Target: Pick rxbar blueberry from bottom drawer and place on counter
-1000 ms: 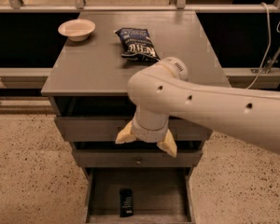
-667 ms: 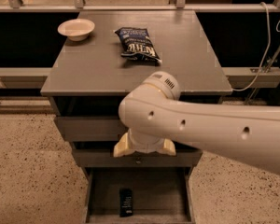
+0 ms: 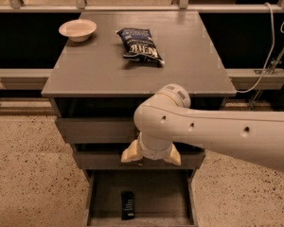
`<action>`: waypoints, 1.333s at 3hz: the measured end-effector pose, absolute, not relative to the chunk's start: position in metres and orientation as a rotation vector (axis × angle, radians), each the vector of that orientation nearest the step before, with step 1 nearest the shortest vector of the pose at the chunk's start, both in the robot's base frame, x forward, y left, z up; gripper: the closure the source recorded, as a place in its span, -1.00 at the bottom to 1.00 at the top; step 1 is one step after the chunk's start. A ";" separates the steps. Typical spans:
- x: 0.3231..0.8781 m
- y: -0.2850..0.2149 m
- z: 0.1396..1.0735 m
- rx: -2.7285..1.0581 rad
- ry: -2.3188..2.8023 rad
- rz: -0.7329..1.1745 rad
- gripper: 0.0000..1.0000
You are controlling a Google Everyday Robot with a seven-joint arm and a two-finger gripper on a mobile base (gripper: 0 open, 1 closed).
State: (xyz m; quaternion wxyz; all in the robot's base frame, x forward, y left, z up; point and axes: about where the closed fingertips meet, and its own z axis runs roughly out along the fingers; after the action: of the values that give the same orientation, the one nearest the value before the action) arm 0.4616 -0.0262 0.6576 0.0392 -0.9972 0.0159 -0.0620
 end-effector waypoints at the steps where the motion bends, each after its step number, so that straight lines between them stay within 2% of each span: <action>1: 0.450 -0.033 0.569 -2.929 0.114 -0.026 -1.00; 2: 0.427 -0.040 0.499 -2.760 0.130 0.002 -1.00; 3: 0.431 -0.033 0.479 -2.562 0.131 -0.108 -1.00; 4: 0.425 -0.043 0.468 -2.532 0.084 -0.141 -1.00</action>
Offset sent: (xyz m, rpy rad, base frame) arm -0.0227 -0.0044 -0.2147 0.6911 -0.0744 -0.0815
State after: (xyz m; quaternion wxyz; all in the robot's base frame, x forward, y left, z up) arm 0.4246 -0.0430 0.4685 0.2974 -0.9528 0.0316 -0.0530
